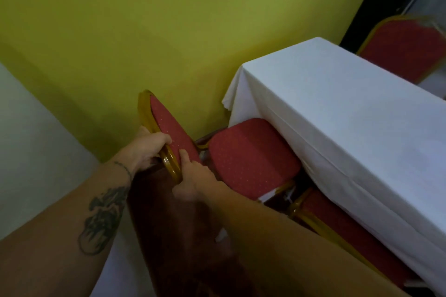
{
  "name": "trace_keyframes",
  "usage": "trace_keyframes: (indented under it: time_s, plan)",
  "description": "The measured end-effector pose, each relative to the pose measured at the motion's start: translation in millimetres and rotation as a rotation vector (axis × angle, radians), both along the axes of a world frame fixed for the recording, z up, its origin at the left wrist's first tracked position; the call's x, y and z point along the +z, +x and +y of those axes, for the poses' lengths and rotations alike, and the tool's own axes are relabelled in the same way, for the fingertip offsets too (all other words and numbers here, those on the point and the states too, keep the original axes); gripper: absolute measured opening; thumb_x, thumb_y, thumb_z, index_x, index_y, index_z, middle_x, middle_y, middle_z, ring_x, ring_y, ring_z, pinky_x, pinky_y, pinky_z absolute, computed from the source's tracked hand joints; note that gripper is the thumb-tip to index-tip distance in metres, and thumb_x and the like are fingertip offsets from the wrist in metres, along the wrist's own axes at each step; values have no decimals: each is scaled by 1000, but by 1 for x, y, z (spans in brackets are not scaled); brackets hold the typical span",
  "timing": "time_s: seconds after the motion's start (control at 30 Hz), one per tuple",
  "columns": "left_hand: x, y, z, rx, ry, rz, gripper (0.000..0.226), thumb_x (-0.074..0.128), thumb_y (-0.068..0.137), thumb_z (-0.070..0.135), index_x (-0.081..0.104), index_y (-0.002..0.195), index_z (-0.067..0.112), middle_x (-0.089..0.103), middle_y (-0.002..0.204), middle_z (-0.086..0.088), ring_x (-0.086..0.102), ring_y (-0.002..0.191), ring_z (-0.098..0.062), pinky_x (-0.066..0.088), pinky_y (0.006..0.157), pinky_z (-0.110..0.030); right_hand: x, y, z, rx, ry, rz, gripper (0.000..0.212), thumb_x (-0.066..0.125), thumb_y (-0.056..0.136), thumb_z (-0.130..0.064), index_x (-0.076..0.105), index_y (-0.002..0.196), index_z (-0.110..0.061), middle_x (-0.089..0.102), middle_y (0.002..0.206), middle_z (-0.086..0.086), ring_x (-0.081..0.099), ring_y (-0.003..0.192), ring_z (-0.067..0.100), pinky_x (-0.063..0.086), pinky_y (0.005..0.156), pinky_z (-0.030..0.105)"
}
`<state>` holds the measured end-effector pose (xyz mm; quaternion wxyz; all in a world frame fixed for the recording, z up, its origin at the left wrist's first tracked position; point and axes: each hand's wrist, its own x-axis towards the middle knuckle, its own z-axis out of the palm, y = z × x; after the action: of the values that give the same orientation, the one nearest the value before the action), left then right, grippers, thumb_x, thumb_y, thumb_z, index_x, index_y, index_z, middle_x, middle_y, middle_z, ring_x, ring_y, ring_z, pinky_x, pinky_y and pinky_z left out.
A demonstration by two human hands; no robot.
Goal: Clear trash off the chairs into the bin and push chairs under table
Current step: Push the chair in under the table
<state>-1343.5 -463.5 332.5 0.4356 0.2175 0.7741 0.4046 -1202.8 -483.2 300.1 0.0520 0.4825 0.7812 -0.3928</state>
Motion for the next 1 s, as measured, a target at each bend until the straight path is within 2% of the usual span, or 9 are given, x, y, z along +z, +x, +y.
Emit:
trace_keyframes:
  time_s: [0.17,0.3,0.4,0.6,0.7,0.77,0.87,1.0]
  plan:
    - [-10,39,-12,32,43,8,45,70,76,2,53,118,7,69,103,-17,69,89,-33,59,81,-51,-1,45,-8,-23,-29,-30,110,70,80,-29,-6,160,-31,48,146,15,51,130,41,44,109,48]
    - [-13,57,-24,23,64,-1,44,69,78,2,51,117,10,68,101,-13,67,93,-32,57,88,-52,-4,62,-23,-43,-23,-22,108,69,79,-28,-2,160,-33,49,146,14,51,129,40,43,110,48]
    - [-15,62,-33,-5,73,0,40,67,82,0,50,115,12,65,99,-11,65,94,-31,56,88,-49,-5,67,-33,-46,-23,-16,107,70,81,-26,-2,160,-33,48,145,15,51,128,40,43,109,49]
    - [-19,64,-41,-27,98,26,46,69,82,3,48,123,9,67,108,-15,66,97,-32,56,80,-43,-5,70,-40,-37,-26,-22,107,70,83,-27,-4,160,-33,48,145,16,52,127,41,45,108,52]
    - [-18,66,-36,-31,98,17,34,68,83,3,46,107,14,64,103,-13,65,96,-32,55,75,-41,-5,71,-36,-47,-37,-25,105,69,85,-27,-5,160,-32,47,146,15,50,128,41,43,109,50]
    - [-17,70,-31,-22,103,8,34,68,82,4,43,102,18,64,106,-15,66,98,-33,57,85,-48,-4,75,-31,-58,-43,-26,104,67,85,-29,-5,160,-33,50,144,14,51,127,40,44,108,48]
    - [-15,84,-17,-57,101,3,43,69,79,11,41,110,16,64,112,-16,68,95,-31,58,86,-51,0,88,-19,-95,-38,-24,104,66,80,-33,0,160,-38,55,138,10,57,122,38,48,103,46]
    - [-14,114,8,-140,90,-40,51,68,85,17,34,124,13,64,107,-13,69,85,-27,61,71,-44,7,122,2,-167,-41,-37,98,63,81,-24,5,159,-39,52,138,14,56,120,40,50,101,49]
